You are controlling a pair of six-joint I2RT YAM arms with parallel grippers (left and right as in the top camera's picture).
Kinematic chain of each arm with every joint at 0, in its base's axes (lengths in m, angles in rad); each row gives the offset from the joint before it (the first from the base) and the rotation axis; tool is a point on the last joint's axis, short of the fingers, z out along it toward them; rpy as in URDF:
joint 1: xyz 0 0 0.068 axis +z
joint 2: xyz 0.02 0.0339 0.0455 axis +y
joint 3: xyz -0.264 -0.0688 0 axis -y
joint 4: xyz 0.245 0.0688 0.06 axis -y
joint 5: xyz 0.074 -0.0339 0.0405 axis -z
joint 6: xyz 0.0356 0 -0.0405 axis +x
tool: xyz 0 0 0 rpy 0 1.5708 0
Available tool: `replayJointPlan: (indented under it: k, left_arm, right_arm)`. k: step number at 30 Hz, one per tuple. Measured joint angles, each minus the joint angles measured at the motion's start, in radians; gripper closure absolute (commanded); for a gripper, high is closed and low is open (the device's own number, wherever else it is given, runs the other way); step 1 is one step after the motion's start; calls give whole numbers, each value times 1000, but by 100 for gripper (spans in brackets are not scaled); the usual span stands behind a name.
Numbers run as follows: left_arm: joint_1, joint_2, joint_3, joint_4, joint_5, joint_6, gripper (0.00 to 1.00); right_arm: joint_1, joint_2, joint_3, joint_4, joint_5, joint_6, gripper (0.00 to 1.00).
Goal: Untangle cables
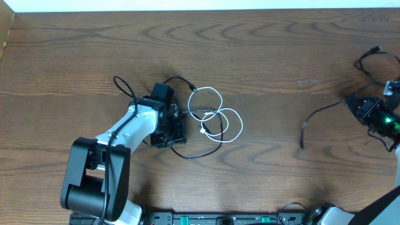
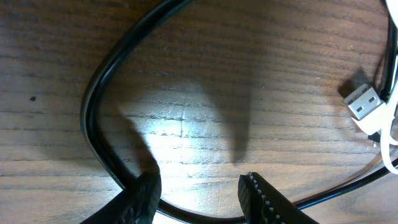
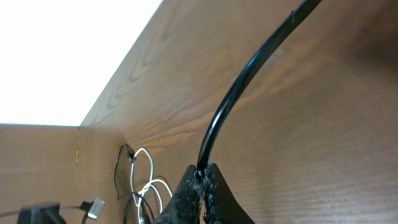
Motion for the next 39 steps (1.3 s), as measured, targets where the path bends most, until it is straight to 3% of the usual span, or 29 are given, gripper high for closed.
replayJointPlan:
  k: [12, 21, 29, 35, 39]
  left_arm:
    - [0, 0, 0, 0, 0, 0, 54]
    - [0, 0, 0, 9, 0, 0, 54]
    - [0, 0, 0, 21, 0, 0, 54]
    - [0, 0, 0, 27, 0, 0, 54]
    - [0, 0, 0, 27, 0, 0, 54]
  right_arm:
    - [43, -83, 56, -34, 102, -60, 99]
    - [235, -90, 255, -179, 526, -188, 99]
    - [447, -92, 331, -160, 982, -489, 99]
    - [558, -78, 331, -109, 1107, -801, 99]
    - [568, -34, 331, -30, 1139, -906, 99]
